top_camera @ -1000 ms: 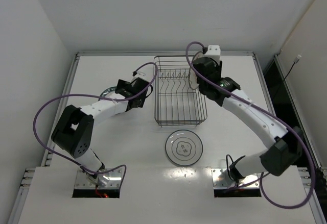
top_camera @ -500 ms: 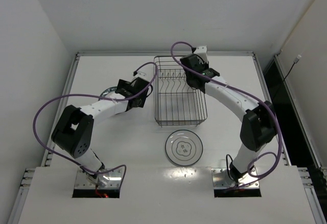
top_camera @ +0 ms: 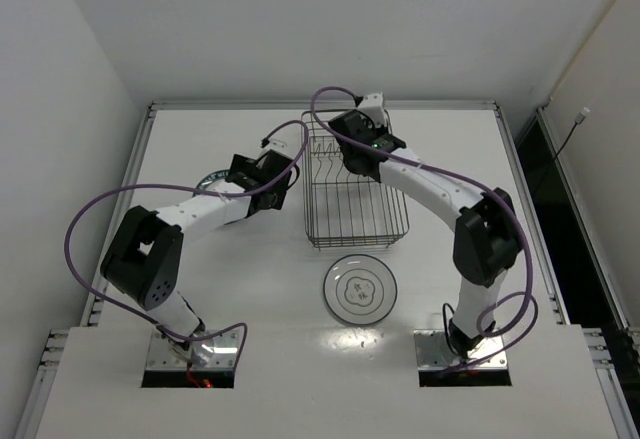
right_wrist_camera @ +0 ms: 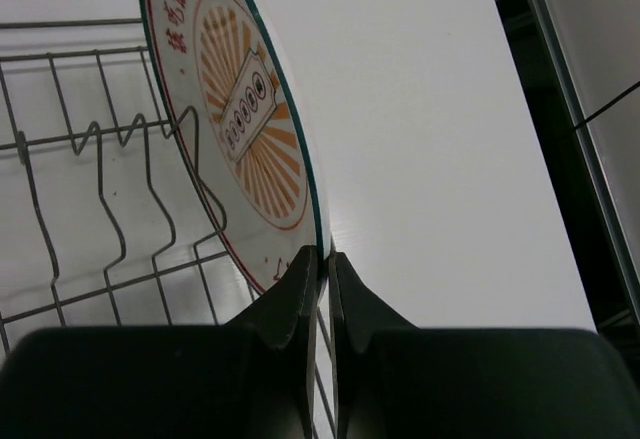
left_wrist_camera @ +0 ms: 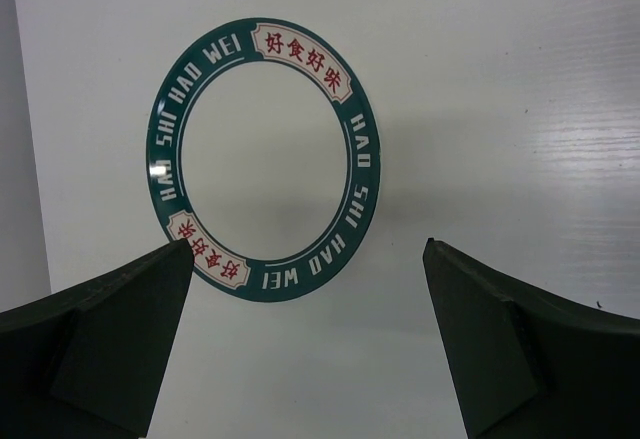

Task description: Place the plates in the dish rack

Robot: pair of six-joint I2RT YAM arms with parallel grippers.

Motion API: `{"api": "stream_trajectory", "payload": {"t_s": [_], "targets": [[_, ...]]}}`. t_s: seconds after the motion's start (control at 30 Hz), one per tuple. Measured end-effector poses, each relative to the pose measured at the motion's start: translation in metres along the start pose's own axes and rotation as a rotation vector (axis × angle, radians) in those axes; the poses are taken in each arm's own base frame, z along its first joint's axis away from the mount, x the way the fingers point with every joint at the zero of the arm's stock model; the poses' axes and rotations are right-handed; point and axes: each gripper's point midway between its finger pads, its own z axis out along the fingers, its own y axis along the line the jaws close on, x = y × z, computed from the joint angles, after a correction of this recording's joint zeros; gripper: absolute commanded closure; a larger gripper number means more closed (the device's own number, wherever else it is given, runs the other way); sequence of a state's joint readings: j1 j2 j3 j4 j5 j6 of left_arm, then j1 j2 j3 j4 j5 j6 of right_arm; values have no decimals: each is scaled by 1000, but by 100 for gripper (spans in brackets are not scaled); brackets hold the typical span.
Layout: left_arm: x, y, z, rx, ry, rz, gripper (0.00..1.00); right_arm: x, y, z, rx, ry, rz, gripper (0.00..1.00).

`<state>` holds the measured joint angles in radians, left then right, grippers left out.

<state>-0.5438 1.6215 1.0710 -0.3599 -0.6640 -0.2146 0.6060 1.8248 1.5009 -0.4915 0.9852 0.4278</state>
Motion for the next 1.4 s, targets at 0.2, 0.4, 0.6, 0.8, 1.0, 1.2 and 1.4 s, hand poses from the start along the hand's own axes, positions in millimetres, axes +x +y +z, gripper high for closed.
{"api": "stream_trajectory", "payload": {"t_s": [0.2, 0.4, 0.6, 0.8, 1.0, 1.2, 1.4], "targets": [[0, 0, 0, -1, -1, -1, 1, 21, 21, 0, 4, 54, -32, 100], [1, 1, 3, -16, 3, 4, 1, 24, 26, -6, -23, 81, -17, 46], [7, 0, 9, -37, 17, 18, 1, -9, 14, -22, -35, 47, 27, 38], [18, -2, 22, -80, 43, 40, 1, -32, -47, -84, -130, -39, 151, 37], [39, -6, 38, -126, 95, 84, 1, 16, -105, -157, -433, -93, 294, 36], [47, -8, 46, -149, 97, 82, 1, 99, -83, -178, -696, 2, 332, 36], [47, -12, 58, -166, 90, 80, 31, 171, -59, -190, -842, 144, 348, 37]]}}
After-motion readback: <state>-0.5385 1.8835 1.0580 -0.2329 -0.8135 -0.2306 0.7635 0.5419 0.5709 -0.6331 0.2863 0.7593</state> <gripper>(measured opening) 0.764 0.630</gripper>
